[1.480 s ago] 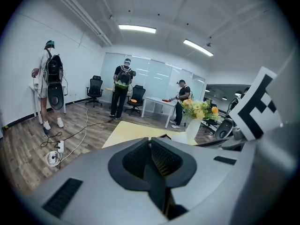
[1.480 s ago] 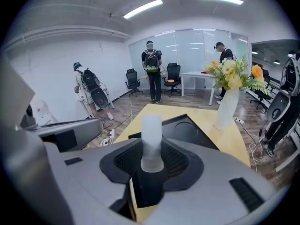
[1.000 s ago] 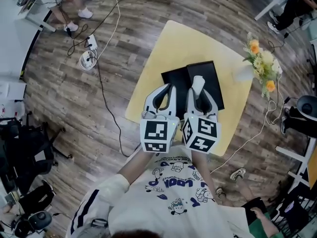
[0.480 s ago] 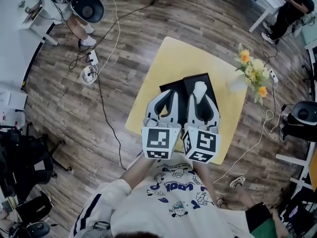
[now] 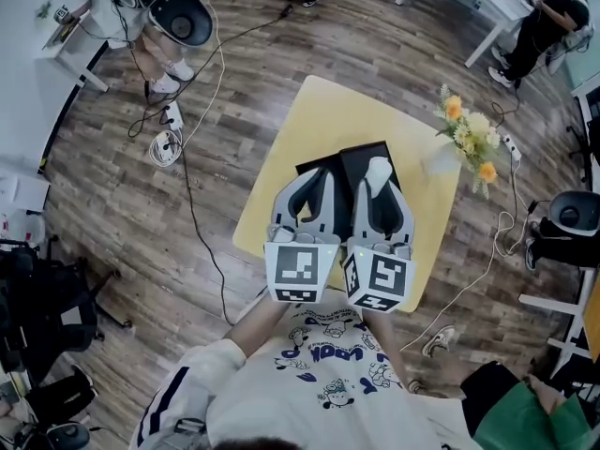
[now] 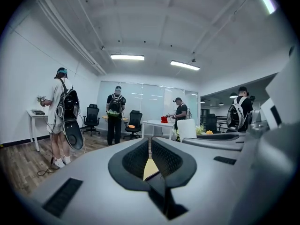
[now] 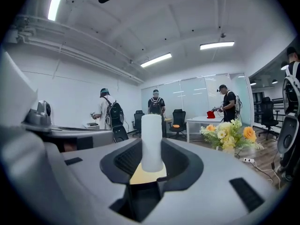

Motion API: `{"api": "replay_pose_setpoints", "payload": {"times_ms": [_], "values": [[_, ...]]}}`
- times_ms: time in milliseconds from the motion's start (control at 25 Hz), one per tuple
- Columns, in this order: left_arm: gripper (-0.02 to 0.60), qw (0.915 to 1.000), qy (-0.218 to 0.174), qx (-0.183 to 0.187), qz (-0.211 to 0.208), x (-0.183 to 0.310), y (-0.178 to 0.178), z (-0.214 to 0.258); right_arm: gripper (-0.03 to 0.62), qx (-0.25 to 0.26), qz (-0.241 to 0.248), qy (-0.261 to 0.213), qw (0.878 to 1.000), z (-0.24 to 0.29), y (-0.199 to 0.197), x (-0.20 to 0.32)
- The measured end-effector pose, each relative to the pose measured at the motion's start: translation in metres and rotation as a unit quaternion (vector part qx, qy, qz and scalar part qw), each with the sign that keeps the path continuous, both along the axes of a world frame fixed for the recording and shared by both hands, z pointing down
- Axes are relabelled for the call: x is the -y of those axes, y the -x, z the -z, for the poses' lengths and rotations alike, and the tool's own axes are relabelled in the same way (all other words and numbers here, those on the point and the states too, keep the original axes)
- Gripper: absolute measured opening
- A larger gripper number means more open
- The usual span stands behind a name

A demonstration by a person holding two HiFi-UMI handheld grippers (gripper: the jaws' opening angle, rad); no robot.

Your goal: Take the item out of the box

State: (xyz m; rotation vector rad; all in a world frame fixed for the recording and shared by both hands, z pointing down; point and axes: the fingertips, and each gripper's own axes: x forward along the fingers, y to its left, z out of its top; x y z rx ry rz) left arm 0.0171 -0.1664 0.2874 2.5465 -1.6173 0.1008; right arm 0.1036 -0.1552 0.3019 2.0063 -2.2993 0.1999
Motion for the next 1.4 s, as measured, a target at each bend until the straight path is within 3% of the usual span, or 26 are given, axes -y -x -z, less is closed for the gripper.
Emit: {"api": "replay_pose_setpoints", "payload": {"times_ms": [440,1400], "values": [[0.029,1.0,-0.009,-0.001,-0.001,-0.006,-0.006,0.003,0.141,0.003,0.007,-0.032,0.999,0.01,-0.002,-0.007],[0.029,0.9999,-0.009,-0.002,-0.009,-0.006,-0.011,0.004,0.141,-0.001,-0.003,-0.032,0.999,0.011,-0.009,-0.006]]}}
